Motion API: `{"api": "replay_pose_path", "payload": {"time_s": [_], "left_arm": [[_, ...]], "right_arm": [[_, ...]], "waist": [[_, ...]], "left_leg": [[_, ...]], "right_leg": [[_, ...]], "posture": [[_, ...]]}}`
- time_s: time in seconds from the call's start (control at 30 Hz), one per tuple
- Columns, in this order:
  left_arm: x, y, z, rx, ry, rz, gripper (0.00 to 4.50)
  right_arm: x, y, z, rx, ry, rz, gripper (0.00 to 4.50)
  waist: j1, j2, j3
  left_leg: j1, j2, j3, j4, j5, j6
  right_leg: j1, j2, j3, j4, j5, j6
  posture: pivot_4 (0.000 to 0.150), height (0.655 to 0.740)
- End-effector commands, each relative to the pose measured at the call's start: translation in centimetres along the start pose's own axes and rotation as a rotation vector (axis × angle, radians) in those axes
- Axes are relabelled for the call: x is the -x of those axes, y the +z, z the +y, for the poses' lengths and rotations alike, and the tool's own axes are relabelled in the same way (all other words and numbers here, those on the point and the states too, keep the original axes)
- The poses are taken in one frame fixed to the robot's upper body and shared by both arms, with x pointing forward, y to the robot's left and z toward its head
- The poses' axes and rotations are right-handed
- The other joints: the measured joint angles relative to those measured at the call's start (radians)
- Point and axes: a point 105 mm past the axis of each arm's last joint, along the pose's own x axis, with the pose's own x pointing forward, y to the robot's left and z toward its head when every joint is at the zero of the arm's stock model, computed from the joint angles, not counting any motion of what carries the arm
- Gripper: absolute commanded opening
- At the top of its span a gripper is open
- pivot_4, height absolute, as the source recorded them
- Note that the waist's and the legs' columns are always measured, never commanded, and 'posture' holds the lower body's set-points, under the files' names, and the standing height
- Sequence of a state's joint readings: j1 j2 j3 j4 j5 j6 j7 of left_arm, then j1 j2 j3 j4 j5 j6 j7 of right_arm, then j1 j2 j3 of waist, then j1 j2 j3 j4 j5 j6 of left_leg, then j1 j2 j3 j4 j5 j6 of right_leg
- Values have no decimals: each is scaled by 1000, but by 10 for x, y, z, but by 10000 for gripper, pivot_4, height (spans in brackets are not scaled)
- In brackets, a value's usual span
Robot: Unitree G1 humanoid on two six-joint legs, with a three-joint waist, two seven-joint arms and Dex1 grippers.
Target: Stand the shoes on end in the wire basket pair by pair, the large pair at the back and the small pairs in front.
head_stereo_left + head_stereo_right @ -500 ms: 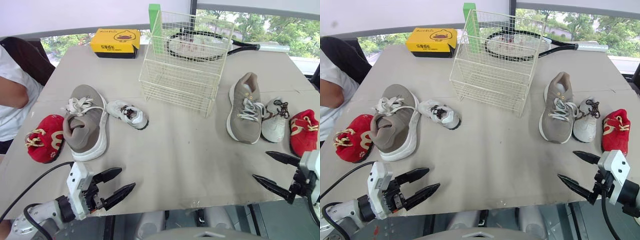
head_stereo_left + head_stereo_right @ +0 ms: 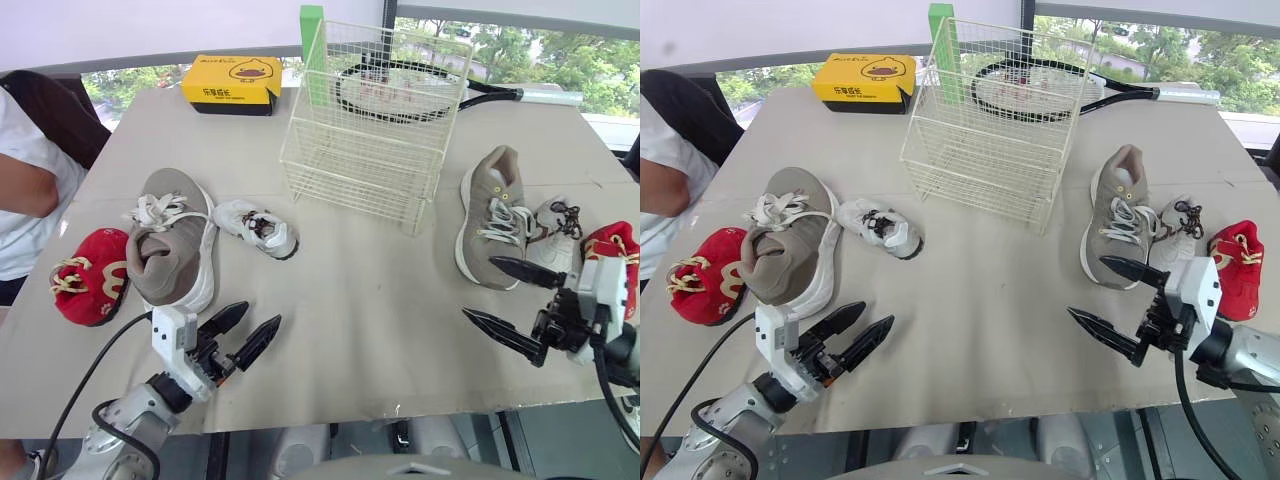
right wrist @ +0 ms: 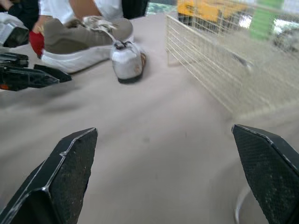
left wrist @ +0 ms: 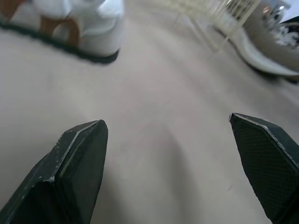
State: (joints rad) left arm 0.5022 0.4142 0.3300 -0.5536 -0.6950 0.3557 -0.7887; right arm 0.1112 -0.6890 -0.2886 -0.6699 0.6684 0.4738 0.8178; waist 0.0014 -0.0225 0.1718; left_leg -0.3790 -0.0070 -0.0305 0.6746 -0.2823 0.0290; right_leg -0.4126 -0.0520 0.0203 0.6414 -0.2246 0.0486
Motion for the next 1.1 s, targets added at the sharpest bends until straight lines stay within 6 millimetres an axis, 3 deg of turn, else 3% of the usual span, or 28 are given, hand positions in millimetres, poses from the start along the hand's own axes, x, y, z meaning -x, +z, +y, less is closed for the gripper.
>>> {"api": "replay_pose_path", "payload": {"time_s": [0.03,0.17,0.37,0.5,0.53,0.63,0.83,0.93,1.1], "left_arm": [[1,29,-31,-117,-197,-101,45000],[0,51,-41,-190,-230,-196,45000],[-7,65,-63,-226,-218,-248,45000],[-12,77,-87,-236,-199,-278,45000],[-13,80,-91,-238,-196,-284,45000],[-15,85,-97,-242,-196,-305,45000],[-20,93,-100,-237,-174,-327,45000],[-25,94,-97,-234,-153,-302,45000],[-40,96,-84,-229,-108,-252,45000]], "right_arm": [[-35,27,-7,41,41,-10,44800],[-78,50,-38,254,-46,155,44800],[-134,62,-70,211,-58,278,44800],[-170,46,-80,195,-9,409,44800],[-175,39,-82,188,3,444,42405],[-183,19,-84,195,54,534,31998],[-183,8,-91,243,103,587,1950],[-174,9,-90,279,154,580,554],[-147,17,-65,276,326,539,554]], "waist": [[-10,2,1],[-10,3,2],[-13,2,1],[-17,3,2],[-16,3,2],[-12,4,2],[-12,5,2],[-8,5,2],[0,6,2]], "left_leg": [[0,0,1,0,0,0],[-1,0,-2,0,0,0],[-3,-1,-3,-1,0,0],[-4,-2,-2,-2,0,0],[-3,-2,-2,-2,0,0],[-4,-2,-4,-2,0,0],[-1,-1,-3,-3,0,0],[-1,-3,-4,-2,0,0],[-3,-4,-5,-2,0,0]], "right_leg": [[0,0,1,0,0,-1],[-1,0,-2,0,1,-2],[-2,-2,-3,-1,1,-2],[-3,-3,-2,-2,1,-2],[-3,-4,-2,-1,1,-2],[-3,-4,-3,-1,2,-2],[-2,-4,-3,0,3,-4],[-1,-3,-4,0,3,-4],[-2,-3,-6,-1,4,-1]], "posture": [[1500,7400],[1500,7400],[1500,7400],[1500,7400],[1500,7400],[1500,7400],[1500,7400],[1500,7400],[1500,7400]]}}
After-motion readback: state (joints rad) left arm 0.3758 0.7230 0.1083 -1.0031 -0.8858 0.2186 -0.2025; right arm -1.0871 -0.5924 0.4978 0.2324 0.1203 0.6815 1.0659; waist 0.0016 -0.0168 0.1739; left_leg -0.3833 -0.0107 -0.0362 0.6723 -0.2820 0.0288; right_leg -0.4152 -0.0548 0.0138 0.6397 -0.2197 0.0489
